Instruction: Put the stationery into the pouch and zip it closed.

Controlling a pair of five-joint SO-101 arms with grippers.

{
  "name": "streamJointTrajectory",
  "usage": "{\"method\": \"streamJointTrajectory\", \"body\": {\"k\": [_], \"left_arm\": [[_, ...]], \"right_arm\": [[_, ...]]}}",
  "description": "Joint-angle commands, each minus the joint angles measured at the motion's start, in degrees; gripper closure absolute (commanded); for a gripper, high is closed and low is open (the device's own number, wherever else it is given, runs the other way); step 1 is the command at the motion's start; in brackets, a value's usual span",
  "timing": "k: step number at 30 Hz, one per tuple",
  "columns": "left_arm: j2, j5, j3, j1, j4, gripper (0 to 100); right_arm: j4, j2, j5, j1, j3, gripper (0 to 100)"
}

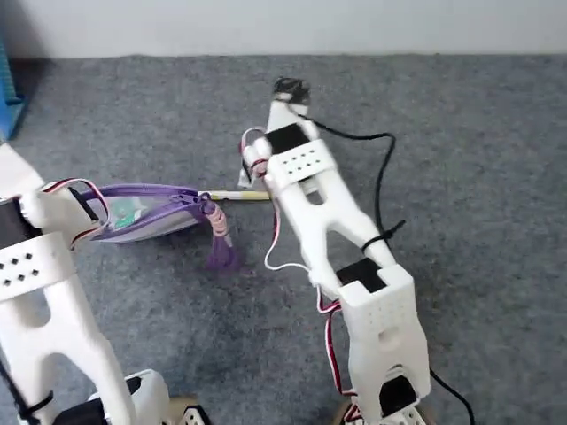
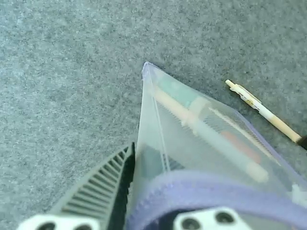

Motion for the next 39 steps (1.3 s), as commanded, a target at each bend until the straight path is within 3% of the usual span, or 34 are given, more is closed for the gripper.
{"method": "streamJointTrajectory", "body": {"k": [1,11,20,22,27,28,31,39], "left_arm": [[-2.9,-0.6,-0.2,-0.6,1.0,99],[-2.9,-0.6,-0.2,-0.6,1.0,99],[-2.9,-0.6,-0.2,-0.6,1.0,99],[-2.9,-0.6,-0.2,-0.6,1.0,99],[-2.9,-0.6,-0.2,-0.6,1.0,99],[-2.9,-0.6,-0.2,-0.7,1.0,99],[-2.9,-0.6,-0.2,-0.9,1.0,99],[-2.9,-0.6,-0.3,-0.6,1.0,99]], "right_arm": [[-3.9,0.7,-1.9,-0.3,-3.2,74.5],[-10.1,5.8,-2.9,-0.3,-3.9,74.5],[-12.1,7.3,-2.4,-2.1,-15.5,74.8],[-13.8,9.4,-0.5,-2.4,-15.5,78.1],[-17.3,17.0,2.9,-2.2,-16.0,99.8],[-16.7,18.0,3.6,-2.1,-16.4,98.6],[-10.5,19.6,5.5,-1.3,-17.1,94.0],[20.5,15.4,14.3,2.1,-17.1,99.0]]}}
